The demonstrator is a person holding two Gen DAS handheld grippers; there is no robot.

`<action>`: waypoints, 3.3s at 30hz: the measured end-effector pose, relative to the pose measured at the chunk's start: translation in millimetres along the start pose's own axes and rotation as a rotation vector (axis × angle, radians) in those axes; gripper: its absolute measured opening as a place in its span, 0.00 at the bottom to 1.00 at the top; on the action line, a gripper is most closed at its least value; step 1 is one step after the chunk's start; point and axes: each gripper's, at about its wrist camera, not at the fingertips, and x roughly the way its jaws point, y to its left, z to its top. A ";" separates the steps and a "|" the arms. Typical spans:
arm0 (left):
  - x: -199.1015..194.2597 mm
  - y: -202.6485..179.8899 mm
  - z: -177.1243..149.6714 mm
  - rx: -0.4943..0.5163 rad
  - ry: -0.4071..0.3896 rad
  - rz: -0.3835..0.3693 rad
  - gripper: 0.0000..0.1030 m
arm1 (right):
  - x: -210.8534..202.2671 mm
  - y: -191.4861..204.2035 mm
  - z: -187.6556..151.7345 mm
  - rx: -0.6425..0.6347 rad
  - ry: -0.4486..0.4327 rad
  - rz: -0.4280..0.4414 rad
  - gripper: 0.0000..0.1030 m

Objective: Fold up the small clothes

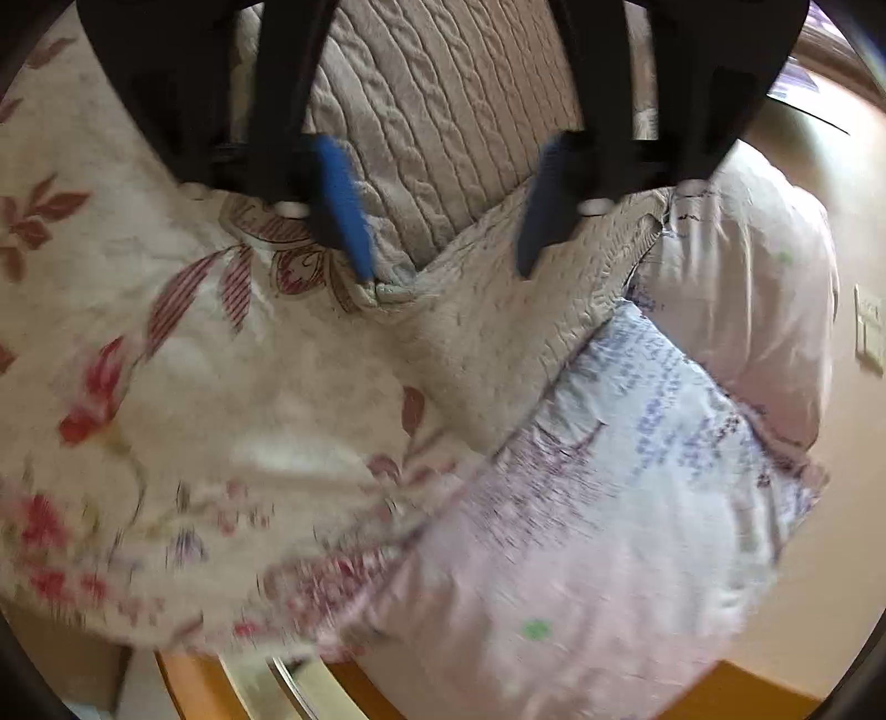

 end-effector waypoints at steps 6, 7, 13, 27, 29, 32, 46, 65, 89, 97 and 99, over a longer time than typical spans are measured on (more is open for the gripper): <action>-86.5 78.3 -3.0 -0.154 -0.119 0.092 0.57 | -8.7 27.6 -15.3 -0.146 -0.007 0.043 0.69; -98.9 95.2 -1.6 -0.203 -0.148 0.123 0.55 | -6.2 31.2 -19.0 -0.159 0.013 0.061 0.69; -116.6 147.0 6.1 -0.402 -0.212 0.130 0.46 | 11.3 53.2 -44.7 -0.224 0.122 0.128 0.69; -103.2 172.1 25.0 -0.583 -0.302 0.073 0.07 | 15.5 55.2 -56.4 -0.265 0.179 0.141 0.70; -108.1 155.6 34.3 -0.537 -0.334 0.071 0.06 | 14.8 54.1 -55.3 -0.265 0.178 0.144 0.70; -112.3 123.5 48.8 -0.458 -0.365 0.016 0.06 | 13.0 51.1 -53.3 -0.258 0.174 0.155 0.70; 60.5 -26.4 5.3 -0.197 0.032 -0.234 0.08 | 7.0 37.7 -54.3 -0.236 0.176 0.136 0.70; -3.3 45.5 41.0 -0.478 -0.200 -0.156 0.08 | 8.9 36.9 -55.3 -0.259 0.183 0.161 0.70; 64.2 -174.6 -55.8 0.796 0.067 0.072 0.65 | 2.5 50.4 -8.3 -0.283 0.171 0.205 0.69; 10.3 -89.6 -25.0 0.704 -0.029 0.439 0.77 | 16.2 194.8 -99.6 -1.060 0.105 0.189 0.65; 17.1 -68.8 -17.4 0.668 0.010 0.499 0.73 | 27.9 222.4 -141.2 -1.299 0.064 0.162 0.65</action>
